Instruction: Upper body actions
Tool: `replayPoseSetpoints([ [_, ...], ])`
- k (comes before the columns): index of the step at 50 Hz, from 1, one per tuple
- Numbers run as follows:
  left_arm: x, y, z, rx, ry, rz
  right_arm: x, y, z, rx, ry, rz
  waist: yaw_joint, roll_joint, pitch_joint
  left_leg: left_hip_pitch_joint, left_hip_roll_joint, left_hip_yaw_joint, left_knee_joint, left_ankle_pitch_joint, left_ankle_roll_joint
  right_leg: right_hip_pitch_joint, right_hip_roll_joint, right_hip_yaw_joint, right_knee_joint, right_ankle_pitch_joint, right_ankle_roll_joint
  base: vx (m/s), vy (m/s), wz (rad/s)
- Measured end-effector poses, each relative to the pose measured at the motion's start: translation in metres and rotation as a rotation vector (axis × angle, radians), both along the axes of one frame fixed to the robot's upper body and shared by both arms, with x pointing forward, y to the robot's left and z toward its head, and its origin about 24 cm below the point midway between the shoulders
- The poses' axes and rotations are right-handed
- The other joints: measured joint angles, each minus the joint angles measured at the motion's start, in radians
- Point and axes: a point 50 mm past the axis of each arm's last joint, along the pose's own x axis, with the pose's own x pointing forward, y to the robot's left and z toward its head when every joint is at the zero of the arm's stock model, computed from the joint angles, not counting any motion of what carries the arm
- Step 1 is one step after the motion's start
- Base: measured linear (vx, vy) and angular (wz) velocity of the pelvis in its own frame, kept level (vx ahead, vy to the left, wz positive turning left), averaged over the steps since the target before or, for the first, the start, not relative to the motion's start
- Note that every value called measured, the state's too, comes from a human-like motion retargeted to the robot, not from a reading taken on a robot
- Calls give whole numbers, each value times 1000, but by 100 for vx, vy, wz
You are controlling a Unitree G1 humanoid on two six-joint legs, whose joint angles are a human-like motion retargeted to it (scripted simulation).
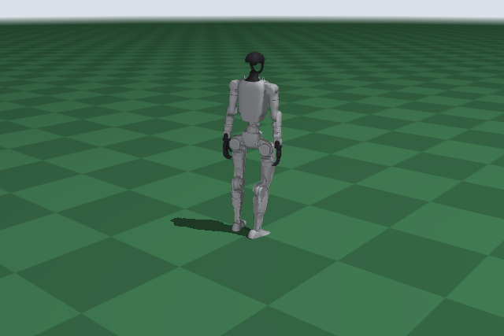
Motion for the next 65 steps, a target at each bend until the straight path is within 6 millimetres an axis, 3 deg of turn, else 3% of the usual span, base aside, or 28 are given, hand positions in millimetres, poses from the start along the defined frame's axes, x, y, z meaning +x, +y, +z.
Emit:
replayPoseSetpoints([
  [65,-7,-5,0,-17,19,16,-1,2,0,5,18,22,-9,9,-6,3,-8,7,-3,-5,4,-2,-7,0,1,5,2,0,0,0],
])
